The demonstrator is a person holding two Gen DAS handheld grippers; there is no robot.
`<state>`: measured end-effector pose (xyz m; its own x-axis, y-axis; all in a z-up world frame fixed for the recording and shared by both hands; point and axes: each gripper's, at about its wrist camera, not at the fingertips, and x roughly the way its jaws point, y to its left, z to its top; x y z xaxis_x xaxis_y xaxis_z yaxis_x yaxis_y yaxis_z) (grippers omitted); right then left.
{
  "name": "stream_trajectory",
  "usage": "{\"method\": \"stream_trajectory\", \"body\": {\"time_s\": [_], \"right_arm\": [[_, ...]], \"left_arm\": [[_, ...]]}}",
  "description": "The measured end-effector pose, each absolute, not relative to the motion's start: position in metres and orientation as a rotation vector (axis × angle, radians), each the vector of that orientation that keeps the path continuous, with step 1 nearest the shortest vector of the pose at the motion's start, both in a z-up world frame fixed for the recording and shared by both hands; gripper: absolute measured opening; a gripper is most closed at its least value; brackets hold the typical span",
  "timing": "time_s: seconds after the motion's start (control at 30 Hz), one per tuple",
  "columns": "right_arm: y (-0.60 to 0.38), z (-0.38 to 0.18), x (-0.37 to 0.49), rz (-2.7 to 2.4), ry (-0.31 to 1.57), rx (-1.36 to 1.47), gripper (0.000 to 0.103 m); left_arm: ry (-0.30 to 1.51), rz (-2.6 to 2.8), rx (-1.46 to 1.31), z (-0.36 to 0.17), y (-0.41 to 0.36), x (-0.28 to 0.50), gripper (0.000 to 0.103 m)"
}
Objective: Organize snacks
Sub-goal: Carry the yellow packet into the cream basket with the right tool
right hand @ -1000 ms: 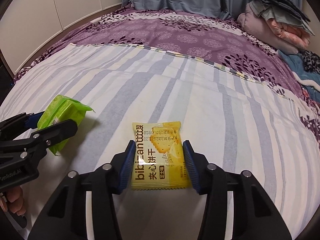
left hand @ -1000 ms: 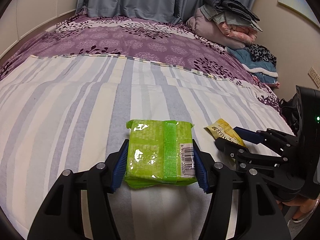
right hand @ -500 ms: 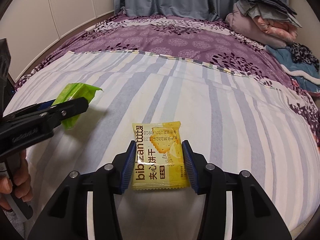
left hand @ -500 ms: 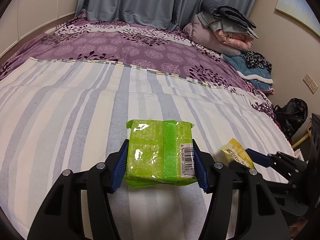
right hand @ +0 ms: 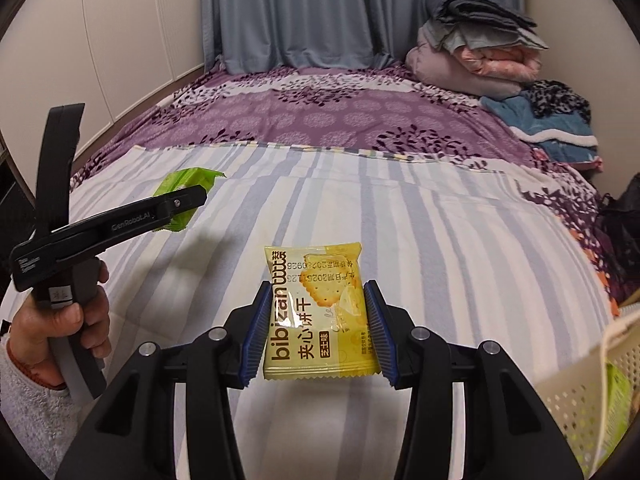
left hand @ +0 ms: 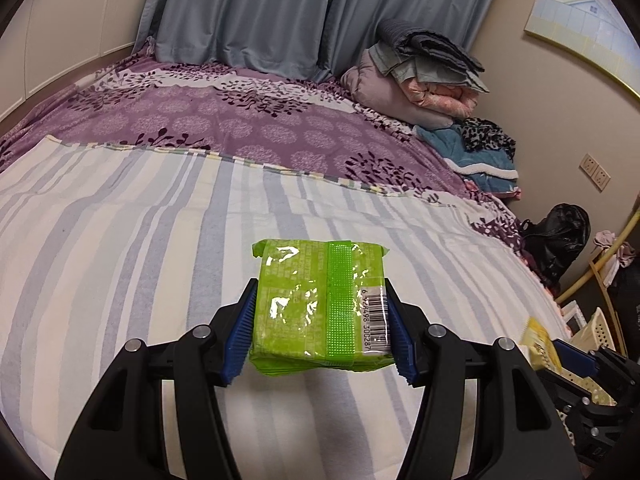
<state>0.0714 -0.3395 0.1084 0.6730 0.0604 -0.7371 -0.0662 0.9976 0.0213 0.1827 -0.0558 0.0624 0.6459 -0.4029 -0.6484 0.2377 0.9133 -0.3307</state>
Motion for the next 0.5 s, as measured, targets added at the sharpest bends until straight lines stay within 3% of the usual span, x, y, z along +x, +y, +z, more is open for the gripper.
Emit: {"method": "stream_trajectory", "body": {"time_s": [0.5], "right_arm": [[-0.416, 0.166, -0.032, -0.185, 0.731, 0.050, 0.046]], "left_arm": [[0.691, -0.497, -0.239, 0.108, -0.075, 0.149, 0.060]]}}
